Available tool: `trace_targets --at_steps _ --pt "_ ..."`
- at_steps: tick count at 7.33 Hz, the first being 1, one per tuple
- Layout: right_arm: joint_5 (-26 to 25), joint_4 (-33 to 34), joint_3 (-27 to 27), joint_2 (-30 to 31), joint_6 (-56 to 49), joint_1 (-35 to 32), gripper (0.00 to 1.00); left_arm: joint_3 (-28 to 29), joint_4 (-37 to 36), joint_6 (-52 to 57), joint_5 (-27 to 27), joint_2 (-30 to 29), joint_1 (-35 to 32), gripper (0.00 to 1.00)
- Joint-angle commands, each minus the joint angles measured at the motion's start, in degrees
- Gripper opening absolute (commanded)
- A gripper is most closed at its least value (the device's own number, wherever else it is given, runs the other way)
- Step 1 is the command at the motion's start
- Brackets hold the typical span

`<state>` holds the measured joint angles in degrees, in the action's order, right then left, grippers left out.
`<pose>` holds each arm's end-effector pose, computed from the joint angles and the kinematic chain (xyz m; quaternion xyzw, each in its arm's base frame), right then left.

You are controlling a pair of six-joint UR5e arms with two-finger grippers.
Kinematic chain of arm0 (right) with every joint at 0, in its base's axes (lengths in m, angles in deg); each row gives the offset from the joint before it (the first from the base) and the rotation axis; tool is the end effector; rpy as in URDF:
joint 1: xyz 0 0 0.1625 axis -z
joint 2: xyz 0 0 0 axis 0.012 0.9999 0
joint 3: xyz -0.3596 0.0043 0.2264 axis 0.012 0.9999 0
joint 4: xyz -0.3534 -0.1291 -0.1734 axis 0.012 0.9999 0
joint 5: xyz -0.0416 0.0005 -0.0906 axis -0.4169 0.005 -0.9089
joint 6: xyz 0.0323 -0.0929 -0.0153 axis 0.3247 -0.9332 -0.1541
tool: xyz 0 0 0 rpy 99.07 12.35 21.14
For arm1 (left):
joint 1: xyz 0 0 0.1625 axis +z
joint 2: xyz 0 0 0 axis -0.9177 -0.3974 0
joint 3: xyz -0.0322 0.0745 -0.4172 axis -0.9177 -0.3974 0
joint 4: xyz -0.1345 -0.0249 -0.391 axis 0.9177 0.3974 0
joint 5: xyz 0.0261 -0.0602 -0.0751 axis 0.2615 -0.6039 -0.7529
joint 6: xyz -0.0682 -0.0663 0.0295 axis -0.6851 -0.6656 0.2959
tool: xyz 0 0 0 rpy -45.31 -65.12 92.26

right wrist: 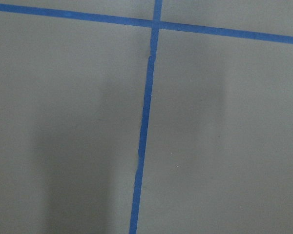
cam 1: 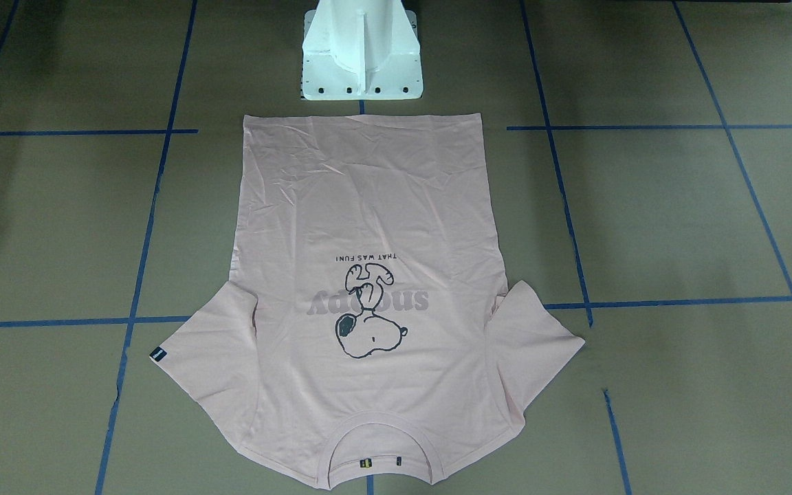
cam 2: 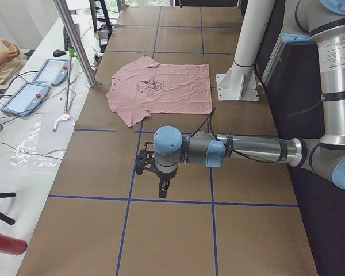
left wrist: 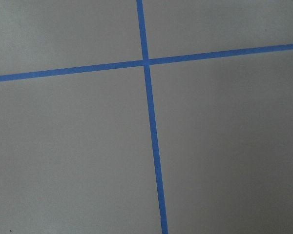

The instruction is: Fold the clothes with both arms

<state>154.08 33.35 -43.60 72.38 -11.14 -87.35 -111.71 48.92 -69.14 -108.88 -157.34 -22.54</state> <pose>0.0435 -0.3918 0.6590 0.0174 -0.3620 -0.0418 0.9311 -0.0557 -0.4138 0.6120 0.0556 0.3867 0.0391 0.9197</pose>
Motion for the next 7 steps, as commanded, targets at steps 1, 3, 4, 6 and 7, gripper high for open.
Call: trace_targets --at_steps 1,3,4,6,7 --pt "-0.3 -0.11 -0.1 -0.33 0.46 0.0 1.0 0.06 0.13 0.01 0.6 -0.14 0.0 1.0" --pt "-0.21 -1.42 0.16 -2.78 0.46 0.09 1.0 0.14 3.18 -0.16 0.17 -0.58 0.01 1.0" --pt "-0.29 -3.35 0.25 -4.54 0.46 0.09 1.0 0.67 4.08 -0.25 -0.18 -1.98 0.09 1.0" --pt "-0.64 -4.16 0.77 -9.97 0.73 0.09 1.0 1.2 4.0 0.1 -0.19 -3.48 0.01 1.0" --pt "-0.65 -4.59 1.91 -11.05 0.9 0.09 1.0 1.9 4.17 -0.07 -0.1 -3.48 0.09 1.0"
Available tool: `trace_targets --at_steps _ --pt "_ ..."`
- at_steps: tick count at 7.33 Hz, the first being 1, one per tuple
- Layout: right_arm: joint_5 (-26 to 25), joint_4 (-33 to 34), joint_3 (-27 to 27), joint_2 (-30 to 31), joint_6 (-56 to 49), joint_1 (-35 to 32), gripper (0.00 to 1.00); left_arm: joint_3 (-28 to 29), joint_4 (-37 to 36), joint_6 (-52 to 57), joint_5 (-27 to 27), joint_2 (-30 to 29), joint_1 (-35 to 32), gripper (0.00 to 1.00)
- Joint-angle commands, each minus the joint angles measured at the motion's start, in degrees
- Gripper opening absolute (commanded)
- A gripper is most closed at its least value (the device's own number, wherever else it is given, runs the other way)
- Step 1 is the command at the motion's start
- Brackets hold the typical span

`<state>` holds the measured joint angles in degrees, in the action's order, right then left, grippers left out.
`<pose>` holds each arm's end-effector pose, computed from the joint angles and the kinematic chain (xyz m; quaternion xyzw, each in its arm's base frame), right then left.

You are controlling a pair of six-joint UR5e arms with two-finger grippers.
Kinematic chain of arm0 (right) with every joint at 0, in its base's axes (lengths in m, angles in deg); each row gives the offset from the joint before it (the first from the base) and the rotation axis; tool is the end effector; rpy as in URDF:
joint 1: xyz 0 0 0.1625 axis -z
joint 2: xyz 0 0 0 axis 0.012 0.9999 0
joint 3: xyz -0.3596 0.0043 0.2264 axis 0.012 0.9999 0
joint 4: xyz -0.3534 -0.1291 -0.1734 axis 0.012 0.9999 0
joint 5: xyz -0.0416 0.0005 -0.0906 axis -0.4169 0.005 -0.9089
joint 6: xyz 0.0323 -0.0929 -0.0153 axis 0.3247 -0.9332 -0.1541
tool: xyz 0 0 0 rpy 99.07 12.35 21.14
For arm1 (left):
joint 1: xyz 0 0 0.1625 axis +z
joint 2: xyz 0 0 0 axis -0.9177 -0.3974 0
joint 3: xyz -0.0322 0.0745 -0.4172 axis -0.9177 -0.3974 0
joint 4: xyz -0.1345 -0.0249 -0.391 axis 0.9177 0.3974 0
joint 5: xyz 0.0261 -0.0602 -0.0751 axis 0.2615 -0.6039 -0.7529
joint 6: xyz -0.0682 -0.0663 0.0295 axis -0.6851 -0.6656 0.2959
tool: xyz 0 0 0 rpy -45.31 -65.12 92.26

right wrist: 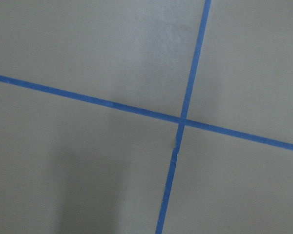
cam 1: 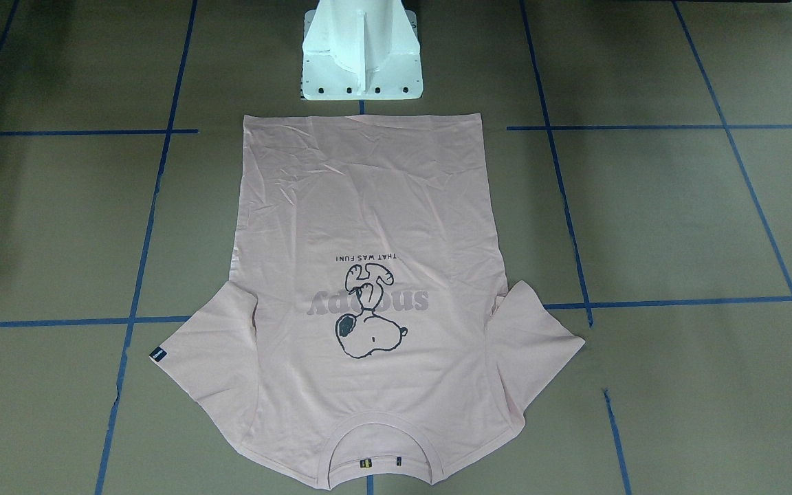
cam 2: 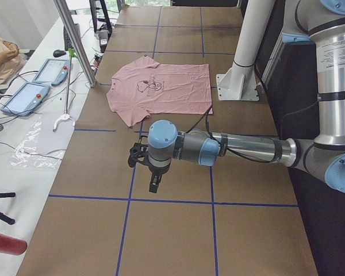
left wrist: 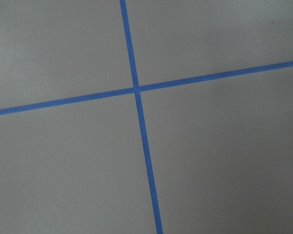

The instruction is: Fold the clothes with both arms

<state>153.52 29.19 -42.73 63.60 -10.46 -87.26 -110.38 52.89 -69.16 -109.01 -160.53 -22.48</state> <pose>0.0391 -0.4665 0.5939 0.1133 -0.3575 -0.0742 0.9240 -0.0547 -0.4414 0.5920 0.1020 0.3861 0.0591 0.9149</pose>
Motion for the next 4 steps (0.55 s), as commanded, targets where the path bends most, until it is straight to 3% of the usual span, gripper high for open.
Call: trace_targets --at_steps 1,3,4 --pt "0.35 -0.61 0.71 -2.63 0.4 0.0 1.0 0.06 0.46 -0.32 0.11 -0.9 0.03 1.0" --pt "2.55 -1.14 1.14 -7.78 2.32 0.35 1.0 0.66 0.99 -1.8 0.73 -10.61 -0.06 1.0" --pt "2.2 -1.14 1.23 -10.51 7.82 2.97 1.0 1.97 7.26 -2.77 0.64 -14.75 0.03 1.0"
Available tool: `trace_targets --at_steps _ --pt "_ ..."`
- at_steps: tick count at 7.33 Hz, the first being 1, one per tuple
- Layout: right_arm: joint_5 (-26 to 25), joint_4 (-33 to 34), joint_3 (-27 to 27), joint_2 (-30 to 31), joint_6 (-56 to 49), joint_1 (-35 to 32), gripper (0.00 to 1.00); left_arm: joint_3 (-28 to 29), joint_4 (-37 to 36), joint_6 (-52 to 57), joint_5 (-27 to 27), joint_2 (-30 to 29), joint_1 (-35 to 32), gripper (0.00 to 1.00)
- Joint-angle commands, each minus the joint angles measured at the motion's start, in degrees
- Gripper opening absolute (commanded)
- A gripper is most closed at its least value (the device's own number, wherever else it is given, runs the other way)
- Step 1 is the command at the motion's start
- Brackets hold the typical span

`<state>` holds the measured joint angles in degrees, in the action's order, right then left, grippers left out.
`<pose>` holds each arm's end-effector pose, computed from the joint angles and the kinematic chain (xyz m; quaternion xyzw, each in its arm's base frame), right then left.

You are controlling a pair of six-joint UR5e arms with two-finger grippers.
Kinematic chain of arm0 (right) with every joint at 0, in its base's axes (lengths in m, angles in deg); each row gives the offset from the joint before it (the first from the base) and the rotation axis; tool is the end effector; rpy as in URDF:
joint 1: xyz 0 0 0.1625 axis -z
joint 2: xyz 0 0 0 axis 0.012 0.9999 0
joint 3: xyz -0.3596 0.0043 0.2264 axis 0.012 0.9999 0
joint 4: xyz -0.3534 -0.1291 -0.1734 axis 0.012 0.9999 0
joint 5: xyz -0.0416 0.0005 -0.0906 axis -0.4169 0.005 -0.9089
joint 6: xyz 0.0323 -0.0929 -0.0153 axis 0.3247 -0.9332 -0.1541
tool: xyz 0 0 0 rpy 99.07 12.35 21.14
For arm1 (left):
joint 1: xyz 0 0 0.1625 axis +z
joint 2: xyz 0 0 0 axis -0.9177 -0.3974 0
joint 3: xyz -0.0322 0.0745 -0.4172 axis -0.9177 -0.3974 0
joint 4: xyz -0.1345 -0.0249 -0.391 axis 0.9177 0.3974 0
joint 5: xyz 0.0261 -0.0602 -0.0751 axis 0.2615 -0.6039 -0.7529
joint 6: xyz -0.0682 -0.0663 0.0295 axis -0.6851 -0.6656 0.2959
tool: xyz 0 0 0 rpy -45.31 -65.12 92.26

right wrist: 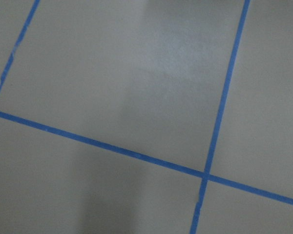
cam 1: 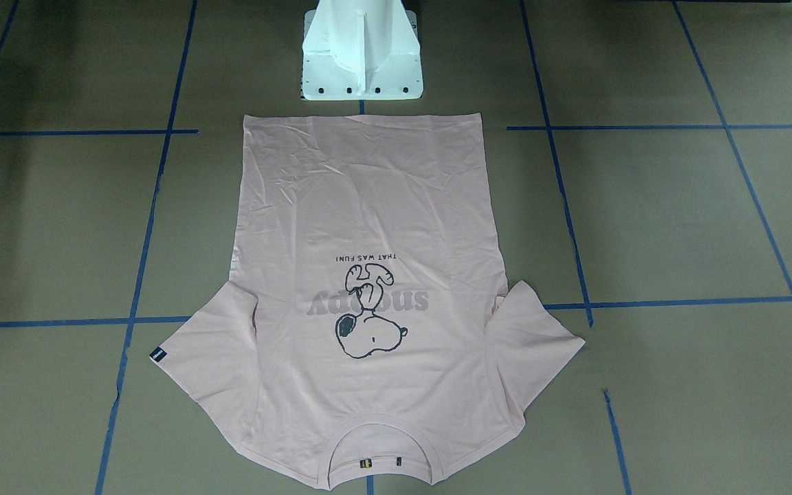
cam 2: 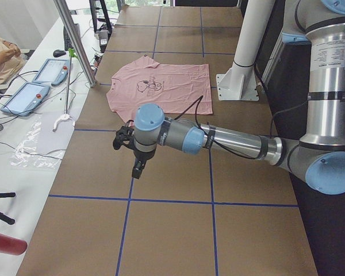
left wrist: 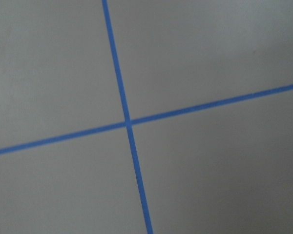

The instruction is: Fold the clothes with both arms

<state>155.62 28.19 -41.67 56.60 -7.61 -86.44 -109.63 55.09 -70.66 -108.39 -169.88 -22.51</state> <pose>0.0261 -0.5163 0.5391 0.1553 -0.3776 -0.0823 0.9091 -0.0546 -0.5075 0.5174 0.1833 0.3777 0.0820 0.9039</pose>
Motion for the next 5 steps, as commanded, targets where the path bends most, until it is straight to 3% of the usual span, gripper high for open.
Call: trace_targets --at_steps 1,3,5 --pt "-0.07 -0.4 0.34 -7.45 15.03 4.87 1.0 3.76 13.04 -2.84 -0.5 -8.66 0.32 1.0" --pt "-4.7 -5.21 0.6 -12.74 32.54 12.41 0.99 4.31 18.98 -9.34 -0.68 -8.78 1.02 1.0" --pt "-15.32 -9.6 2.78 -15.83 42.52 21.99 0.92 3.79 21.89 -11.47 -0.6 -8.69 3.47 1.0"
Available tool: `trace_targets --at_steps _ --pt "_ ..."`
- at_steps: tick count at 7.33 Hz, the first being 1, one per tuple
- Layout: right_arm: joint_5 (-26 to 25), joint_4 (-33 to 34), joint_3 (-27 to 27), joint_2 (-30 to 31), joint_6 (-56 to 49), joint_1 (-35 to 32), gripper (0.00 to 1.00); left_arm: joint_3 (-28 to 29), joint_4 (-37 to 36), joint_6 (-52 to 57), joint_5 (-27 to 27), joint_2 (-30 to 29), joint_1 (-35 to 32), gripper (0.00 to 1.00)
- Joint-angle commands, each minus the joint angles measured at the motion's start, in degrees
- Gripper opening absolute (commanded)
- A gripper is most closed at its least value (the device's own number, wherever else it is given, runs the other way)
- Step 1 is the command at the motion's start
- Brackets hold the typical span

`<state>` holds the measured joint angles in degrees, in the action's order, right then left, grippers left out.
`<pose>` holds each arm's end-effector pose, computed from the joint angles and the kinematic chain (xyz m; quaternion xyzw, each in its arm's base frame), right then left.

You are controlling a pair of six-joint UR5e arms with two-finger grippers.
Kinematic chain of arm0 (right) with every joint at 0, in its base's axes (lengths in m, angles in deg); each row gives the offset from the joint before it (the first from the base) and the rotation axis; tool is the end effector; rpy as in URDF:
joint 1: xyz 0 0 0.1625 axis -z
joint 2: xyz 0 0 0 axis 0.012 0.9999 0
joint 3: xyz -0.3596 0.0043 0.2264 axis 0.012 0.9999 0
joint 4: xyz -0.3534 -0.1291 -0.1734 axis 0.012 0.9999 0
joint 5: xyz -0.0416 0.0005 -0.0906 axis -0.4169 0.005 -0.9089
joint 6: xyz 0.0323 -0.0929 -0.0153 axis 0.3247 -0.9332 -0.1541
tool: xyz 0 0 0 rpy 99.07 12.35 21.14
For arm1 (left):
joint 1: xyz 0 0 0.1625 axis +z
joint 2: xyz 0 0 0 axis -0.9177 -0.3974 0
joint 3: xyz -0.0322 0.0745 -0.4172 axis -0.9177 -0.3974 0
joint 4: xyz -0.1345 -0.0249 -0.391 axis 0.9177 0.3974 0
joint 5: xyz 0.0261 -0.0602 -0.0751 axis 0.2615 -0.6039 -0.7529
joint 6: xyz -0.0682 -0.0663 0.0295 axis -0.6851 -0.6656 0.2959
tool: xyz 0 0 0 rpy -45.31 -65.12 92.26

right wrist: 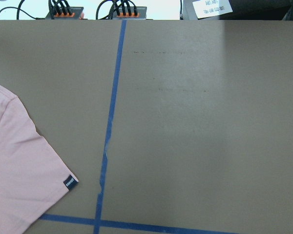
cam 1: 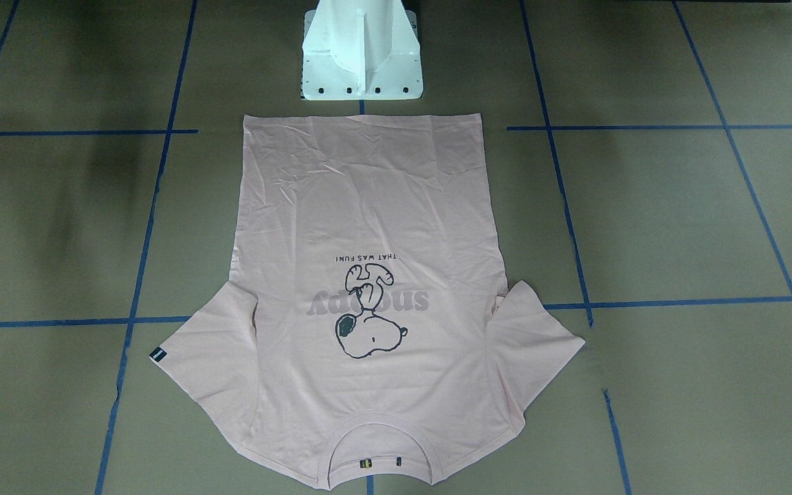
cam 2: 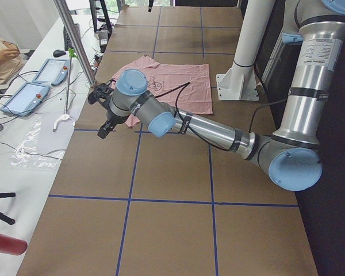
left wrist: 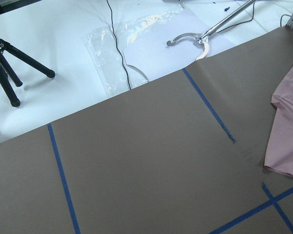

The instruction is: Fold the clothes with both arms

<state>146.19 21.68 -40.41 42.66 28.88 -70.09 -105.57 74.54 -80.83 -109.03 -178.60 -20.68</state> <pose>-0.1385 -0.5872 0.4088 0.1536 -0.4092 0.0429 0.8984 -0.0350 -0.5634 0.4295 0.3277 0.3964 0.0988 0.8519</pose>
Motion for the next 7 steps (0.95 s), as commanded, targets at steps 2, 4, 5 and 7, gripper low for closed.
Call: trace_targets --at_steps 2,4,5,7 --pt "-11.35 -15.64 9.15 -4.7 18.56 12.67 0.81 -0.27 2.72 -1.66 0.05 0.11 3.85 1.0" --pt "-20.42 -16.22 14.18 -7.95 20.38 19.03 0.69 -0.36 2.81 -2.01 0.05 0.11 3.95 1.0" --pt "-21.92 -16.39 16.64 -9.8 21.69 20.52 0.67 -0.45 2.81 -2.01 -0.04 0.11 3.95 1.0" --pt "-23.17 -16.31 18.41 -10.43 21.53 22.03 0.59 -0.45 2.81 -2.01 -0.04 0.11 3.95 1.0"
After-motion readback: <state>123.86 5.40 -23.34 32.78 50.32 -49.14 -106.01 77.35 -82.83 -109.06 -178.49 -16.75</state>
